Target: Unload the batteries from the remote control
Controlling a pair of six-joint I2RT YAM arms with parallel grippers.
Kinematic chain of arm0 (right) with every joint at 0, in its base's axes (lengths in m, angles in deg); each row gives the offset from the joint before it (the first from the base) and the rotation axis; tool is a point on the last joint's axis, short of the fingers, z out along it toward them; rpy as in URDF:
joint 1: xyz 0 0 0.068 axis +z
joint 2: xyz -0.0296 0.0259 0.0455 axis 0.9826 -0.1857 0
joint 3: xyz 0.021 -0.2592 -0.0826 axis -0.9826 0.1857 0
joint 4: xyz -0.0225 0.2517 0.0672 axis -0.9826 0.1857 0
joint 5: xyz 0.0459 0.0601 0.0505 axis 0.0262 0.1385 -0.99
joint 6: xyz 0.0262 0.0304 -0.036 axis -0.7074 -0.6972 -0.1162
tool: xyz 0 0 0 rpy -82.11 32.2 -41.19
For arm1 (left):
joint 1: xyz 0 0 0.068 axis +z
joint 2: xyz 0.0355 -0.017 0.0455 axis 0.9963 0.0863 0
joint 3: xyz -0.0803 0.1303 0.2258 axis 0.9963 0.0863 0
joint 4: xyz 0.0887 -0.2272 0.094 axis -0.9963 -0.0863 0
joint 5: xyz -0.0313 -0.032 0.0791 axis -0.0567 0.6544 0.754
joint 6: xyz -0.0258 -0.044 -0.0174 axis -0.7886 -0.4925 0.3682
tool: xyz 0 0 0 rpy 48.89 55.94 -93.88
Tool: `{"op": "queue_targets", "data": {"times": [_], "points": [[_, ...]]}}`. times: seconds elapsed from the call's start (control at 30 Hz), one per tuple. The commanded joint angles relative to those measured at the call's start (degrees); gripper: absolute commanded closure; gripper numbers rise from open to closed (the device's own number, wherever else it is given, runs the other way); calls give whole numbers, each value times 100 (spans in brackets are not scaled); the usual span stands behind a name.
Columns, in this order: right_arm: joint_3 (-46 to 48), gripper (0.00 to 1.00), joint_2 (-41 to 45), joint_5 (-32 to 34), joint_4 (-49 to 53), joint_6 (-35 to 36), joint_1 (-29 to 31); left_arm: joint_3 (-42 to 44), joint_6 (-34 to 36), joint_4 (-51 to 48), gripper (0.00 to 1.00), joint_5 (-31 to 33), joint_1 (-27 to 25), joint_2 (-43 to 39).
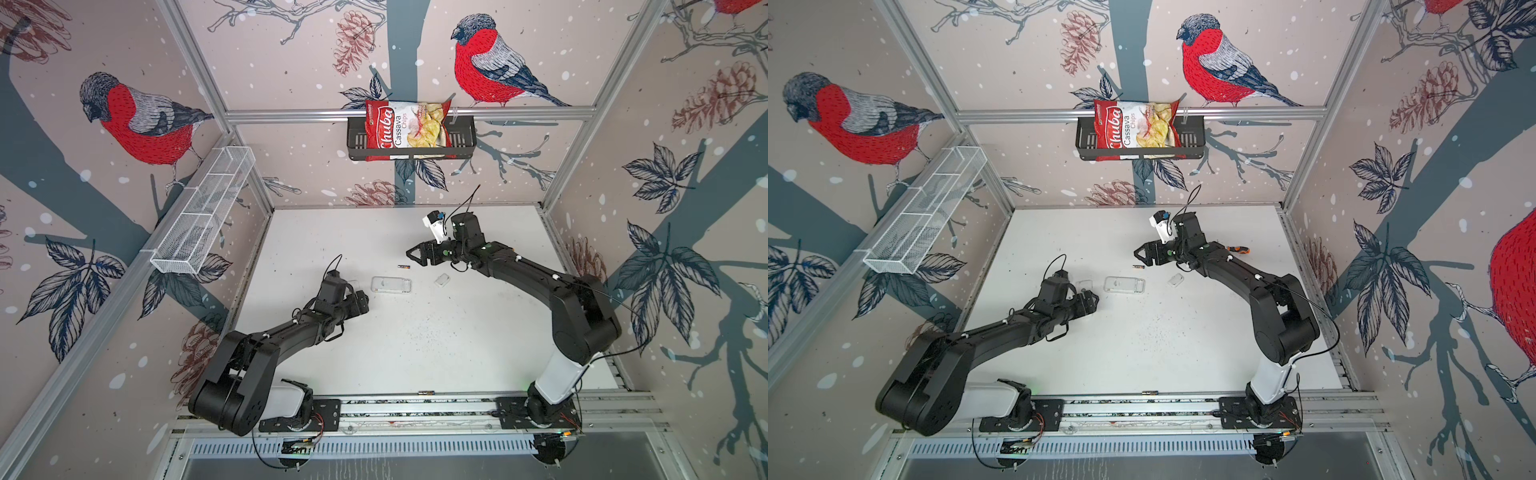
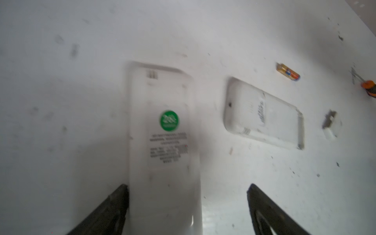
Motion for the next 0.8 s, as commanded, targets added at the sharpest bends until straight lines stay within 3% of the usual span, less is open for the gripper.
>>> {"op": "queue_targets", "data": {"times": [0.0, 0.2, 0.33, 0.57, 0.77], "points": [[5, 16, 13, 75, 26, 129, -23, 134, -434, 281, 9, -160, -327, 23], [32, 17, -4, 75, 31, 129, -74, -72, -685, 494, 9, 56, -999, 285], [42, 18, -15, 66, 9, 121, -108, -235, -533, 280, 9, 213, -1089, -100], [48, 18, -4, 65, -13, 125, -134, -1082, 289, -1399, 5, 1411, -936, -591], [120, 17, 84, 63, -62, 181, -141, -2186, 1625, -2805, 4, 1869, -694, -126]]}}
